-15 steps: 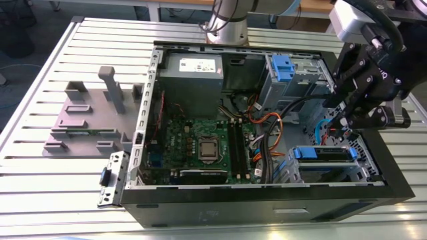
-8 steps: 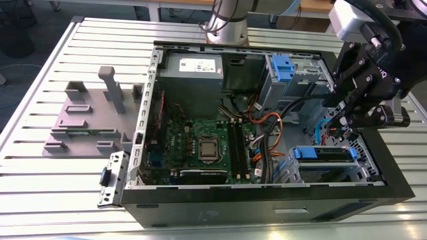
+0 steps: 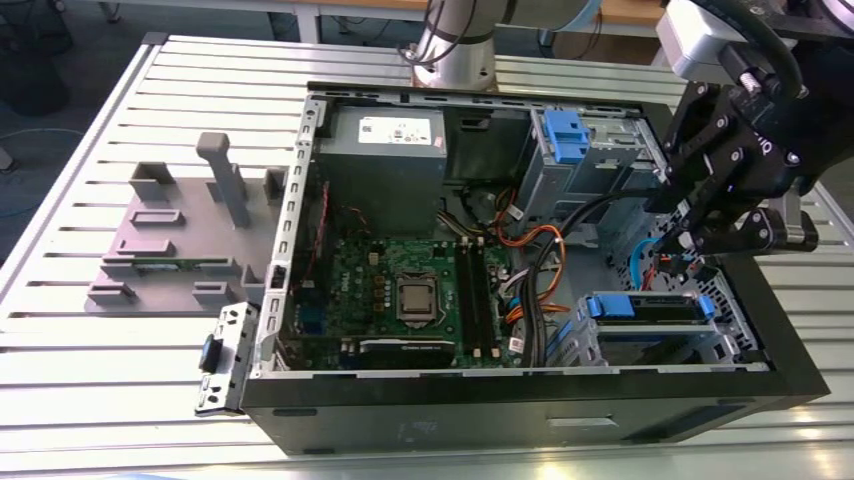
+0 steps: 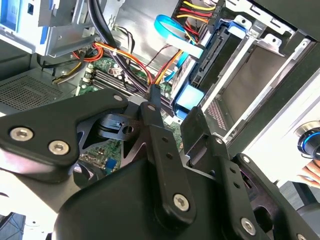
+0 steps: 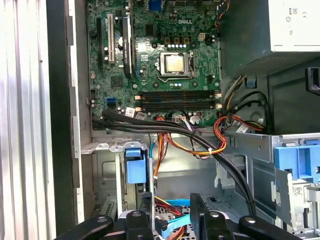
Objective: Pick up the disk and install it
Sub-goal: 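Insert the disk into the insertion slot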
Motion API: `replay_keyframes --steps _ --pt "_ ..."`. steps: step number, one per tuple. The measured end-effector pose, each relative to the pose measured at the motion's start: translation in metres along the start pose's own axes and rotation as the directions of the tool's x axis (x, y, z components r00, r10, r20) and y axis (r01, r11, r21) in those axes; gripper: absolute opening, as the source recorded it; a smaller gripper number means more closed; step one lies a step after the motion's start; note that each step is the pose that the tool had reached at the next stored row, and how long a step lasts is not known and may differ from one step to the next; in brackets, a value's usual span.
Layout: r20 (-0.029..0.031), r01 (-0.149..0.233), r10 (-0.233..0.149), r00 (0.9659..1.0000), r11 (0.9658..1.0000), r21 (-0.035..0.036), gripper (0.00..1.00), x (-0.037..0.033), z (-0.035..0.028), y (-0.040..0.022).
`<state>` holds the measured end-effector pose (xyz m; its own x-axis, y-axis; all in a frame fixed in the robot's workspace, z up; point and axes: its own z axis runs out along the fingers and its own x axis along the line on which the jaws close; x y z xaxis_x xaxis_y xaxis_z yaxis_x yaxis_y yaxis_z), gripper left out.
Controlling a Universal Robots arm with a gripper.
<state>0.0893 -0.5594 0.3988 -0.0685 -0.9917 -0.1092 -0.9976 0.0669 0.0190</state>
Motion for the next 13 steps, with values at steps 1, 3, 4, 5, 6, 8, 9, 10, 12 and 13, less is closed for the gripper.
replay_keyframes --steps 1,3,4,5,6,8,9,10,12,13 --pt "0.0000 0.000 0.000 1.0000 1.0000 0.0000 0.44 -0.0002 0.0000 0.0000" --pt "0.0001 0.000 0.000 1.0000 1.0000 0.0000 0.44 -0.0006 0.0001 0.0000" --pt "-0.0001 0.000 0.000 1.0000 1.0000 0.0000 0.44 -0.0008 0.0001 0.0001" --pt "0.0000 0.000 0.000 1.0000 1.0000 0.0000 0.44 -0.0010 0.0001 0.0001" --pt "0.0000 0.000 0.000 1.0000 1.0000 0.0000 0.44 -0.0011 0.0001 0.0001" --pt "0.0000 0.000 0.000 1.0000 1.0000 0.0000 0.44 -0.0015 0.0002 0.0001" --pt "-0.0001 0.000 0.000 1.0000 1.0000 0.0000 0.44 -0.0017 0.0002 0.0001" --pt "-0.0001 0.000 0.000 1.0000 1.0000 0.0000 0.44 -0.0019 0.0002 0.0001" --pt "0.0000 0.000 0.000 1.0000 1.0000 0.0000 0.44 -0.0023 0.0003 0.0001" --pt "0.0001 0.000 0.000 1.0000 1.0000 0.0000 0.44 -0.0025 0.0003 0.0002"
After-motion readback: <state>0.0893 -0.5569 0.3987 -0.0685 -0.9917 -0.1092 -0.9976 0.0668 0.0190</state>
